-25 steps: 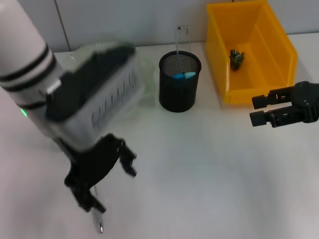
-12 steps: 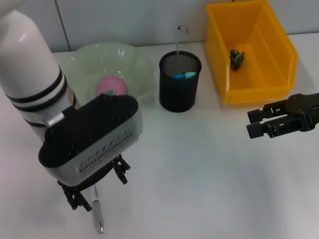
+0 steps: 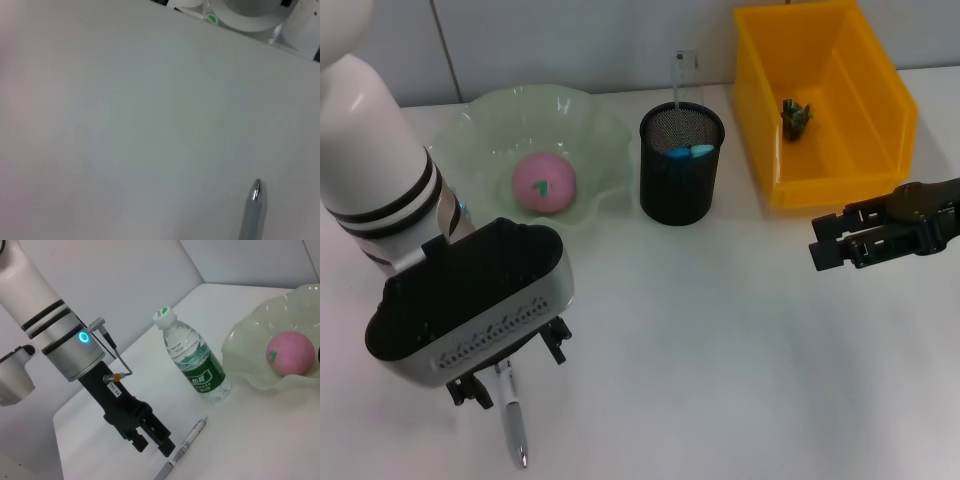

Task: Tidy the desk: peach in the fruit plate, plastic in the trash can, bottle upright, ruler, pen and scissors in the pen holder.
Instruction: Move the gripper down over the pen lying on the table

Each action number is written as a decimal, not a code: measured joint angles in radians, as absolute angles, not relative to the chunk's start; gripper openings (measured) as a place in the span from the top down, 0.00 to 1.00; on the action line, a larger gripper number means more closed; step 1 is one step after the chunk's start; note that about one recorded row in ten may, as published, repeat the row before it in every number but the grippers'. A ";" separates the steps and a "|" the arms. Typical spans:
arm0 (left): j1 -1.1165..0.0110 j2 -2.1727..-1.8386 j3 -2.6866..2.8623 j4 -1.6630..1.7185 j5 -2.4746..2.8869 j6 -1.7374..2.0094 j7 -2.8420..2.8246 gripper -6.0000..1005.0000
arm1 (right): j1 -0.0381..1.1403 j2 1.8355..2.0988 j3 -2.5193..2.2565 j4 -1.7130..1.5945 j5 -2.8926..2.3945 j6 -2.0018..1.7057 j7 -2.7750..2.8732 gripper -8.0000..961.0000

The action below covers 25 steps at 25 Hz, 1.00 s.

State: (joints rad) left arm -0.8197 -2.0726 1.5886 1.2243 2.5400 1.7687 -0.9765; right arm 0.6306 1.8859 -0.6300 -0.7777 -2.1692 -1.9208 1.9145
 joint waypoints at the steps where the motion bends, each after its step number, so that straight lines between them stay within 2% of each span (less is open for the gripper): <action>1: -0.822 -2.072 1.587 1.217 2.543 1.762 -0.968 0.24 | 0.630 1.886 -0.630 -0.778 -2.169 -1.920 1.914 0.24; 25: -0.845 -2.079 1.668 1.106 2.558 1.690 -0.896 0.28 | 0.626 1.888 -0.636 -0.755 -2.168 -1.907 1.922 0.25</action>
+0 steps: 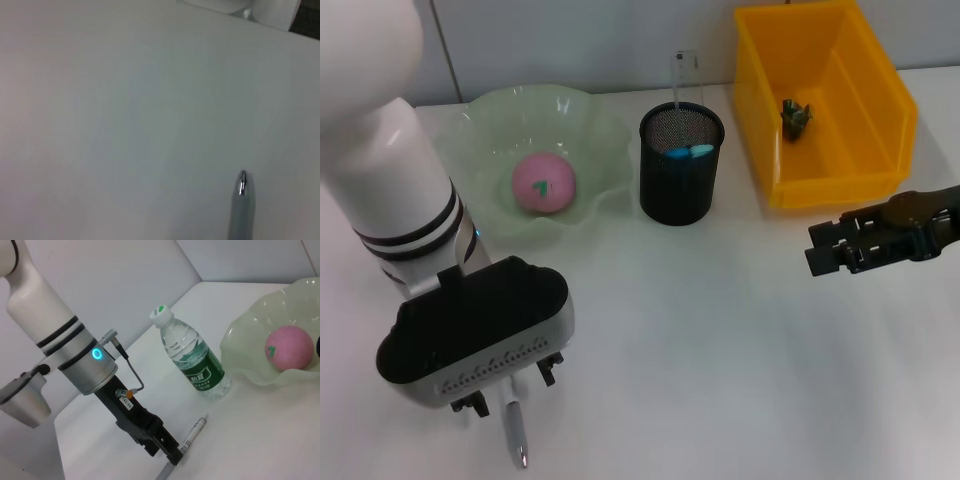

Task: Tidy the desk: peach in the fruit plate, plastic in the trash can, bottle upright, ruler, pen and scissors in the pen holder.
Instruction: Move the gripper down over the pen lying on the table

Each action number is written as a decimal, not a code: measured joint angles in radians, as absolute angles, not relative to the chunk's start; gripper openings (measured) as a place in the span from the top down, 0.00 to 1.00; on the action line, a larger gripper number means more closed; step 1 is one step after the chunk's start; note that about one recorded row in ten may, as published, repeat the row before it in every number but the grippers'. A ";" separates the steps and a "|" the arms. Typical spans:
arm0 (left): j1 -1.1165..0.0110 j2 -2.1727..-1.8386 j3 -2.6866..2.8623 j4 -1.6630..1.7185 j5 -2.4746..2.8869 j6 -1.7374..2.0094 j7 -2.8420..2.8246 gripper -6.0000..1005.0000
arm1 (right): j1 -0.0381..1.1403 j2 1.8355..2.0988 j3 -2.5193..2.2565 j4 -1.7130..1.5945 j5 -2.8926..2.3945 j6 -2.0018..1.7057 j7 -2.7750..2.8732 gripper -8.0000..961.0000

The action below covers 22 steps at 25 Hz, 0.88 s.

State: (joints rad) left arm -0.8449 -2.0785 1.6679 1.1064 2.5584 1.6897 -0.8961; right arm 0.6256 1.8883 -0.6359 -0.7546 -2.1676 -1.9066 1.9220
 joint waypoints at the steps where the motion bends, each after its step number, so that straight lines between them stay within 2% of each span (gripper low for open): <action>1: -0.845 -2.079 1.668 1.106 2.558 1.690 -0.896 0.28 | 0.627 1.888 -0.636 -0.755 -2.168 -1.907 1.922 0.25; 22: -0.850 -2.078 1.700 1.059 2.571 1.627 -0.876 0.31 | 0.624 1.885 -0.629 -0.757 -2.169 -1.908 1.946 0.26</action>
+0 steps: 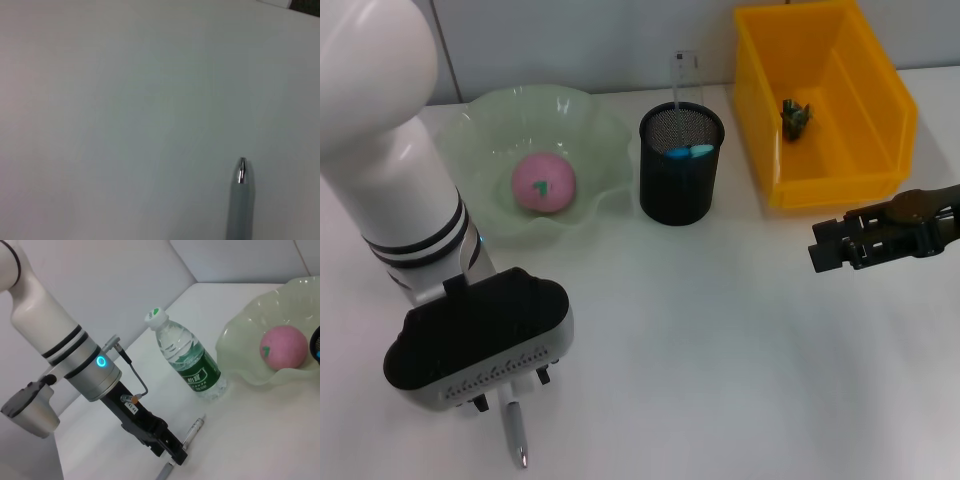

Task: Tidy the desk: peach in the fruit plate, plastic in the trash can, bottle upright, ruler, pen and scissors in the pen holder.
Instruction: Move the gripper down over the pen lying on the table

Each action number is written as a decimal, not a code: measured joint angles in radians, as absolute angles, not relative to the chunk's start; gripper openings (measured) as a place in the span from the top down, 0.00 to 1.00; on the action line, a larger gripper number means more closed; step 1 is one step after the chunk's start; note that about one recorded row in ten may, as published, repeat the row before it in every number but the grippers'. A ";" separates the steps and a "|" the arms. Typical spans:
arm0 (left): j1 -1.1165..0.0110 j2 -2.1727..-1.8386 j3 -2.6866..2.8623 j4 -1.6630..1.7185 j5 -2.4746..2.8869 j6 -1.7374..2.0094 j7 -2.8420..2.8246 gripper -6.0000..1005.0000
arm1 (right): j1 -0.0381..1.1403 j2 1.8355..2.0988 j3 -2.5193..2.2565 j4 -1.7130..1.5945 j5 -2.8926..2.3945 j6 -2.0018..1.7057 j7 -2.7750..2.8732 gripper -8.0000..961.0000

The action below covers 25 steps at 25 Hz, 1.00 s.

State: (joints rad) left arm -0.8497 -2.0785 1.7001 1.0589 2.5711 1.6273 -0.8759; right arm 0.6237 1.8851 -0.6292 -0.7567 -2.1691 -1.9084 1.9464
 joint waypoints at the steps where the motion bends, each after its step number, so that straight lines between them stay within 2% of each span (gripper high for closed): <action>1: -0.847 -2.079 1.702 1.063 2.571 1.626 -0.877 0.32 | 0.624 1.885 -0.629 -0.757 -2.169 -1.908 1.946 0.26; 25: -0.856 -2.078 1.712 1.038 2.596 1.596 -0.868 0.37 | 0.630 1.885 -0.638 -0.757 -2.167 -1.910 1.945 0.27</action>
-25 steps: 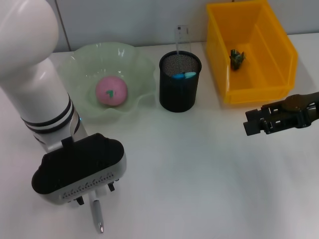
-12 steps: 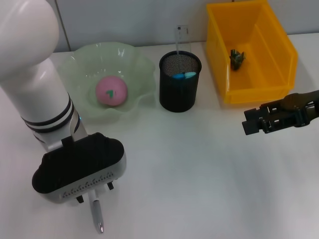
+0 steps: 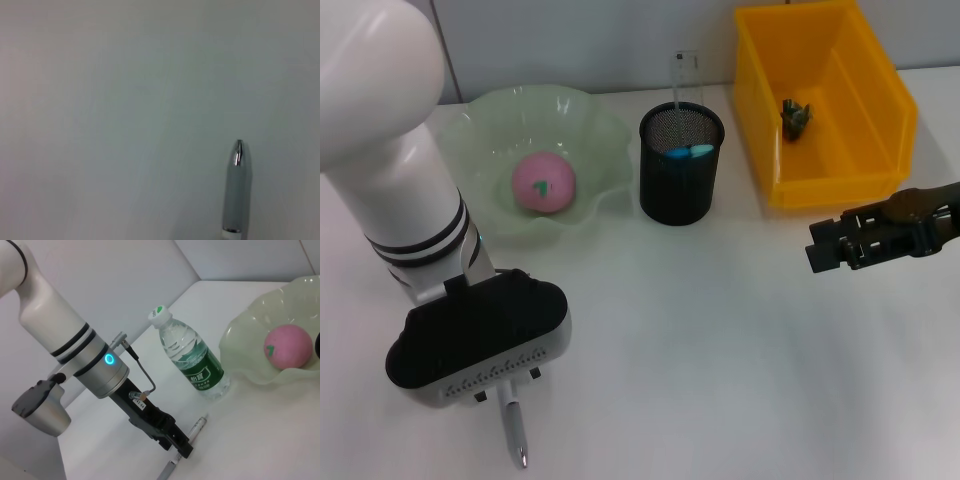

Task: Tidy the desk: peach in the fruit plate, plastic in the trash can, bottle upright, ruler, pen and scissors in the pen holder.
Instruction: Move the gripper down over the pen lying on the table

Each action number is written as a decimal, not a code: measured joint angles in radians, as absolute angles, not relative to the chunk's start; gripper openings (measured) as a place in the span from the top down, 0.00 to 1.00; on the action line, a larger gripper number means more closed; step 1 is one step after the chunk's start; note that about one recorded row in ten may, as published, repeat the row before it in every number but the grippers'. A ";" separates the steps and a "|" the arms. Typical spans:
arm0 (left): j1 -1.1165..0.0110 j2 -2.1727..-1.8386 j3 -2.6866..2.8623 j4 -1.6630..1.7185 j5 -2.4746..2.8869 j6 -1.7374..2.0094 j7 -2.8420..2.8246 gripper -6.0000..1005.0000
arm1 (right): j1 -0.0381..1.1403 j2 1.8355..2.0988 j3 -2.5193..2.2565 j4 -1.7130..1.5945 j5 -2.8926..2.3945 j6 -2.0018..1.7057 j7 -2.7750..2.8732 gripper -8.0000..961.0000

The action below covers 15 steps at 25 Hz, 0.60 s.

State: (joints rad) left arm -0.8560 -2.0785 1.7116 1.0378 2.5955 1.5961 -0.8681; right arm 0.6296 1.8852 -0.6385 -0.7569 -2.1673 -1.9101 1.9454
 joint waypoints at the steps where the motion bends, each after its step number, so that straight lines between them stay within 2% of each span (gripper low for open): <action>1: -0.856 -2.079 1.715 1.035 2.596 1.593 -0.867 0.39 | 0.630 1.885 -0.638 -0.757 -2.167 -1.910 1.945 0.27; 15: -0.841 -2.078 1.733 1.033 2.596 1.573 -0.865 0.46 | 0.631 1.888 -0.663 -0.754 -2.169 -1.931 1.937 0.27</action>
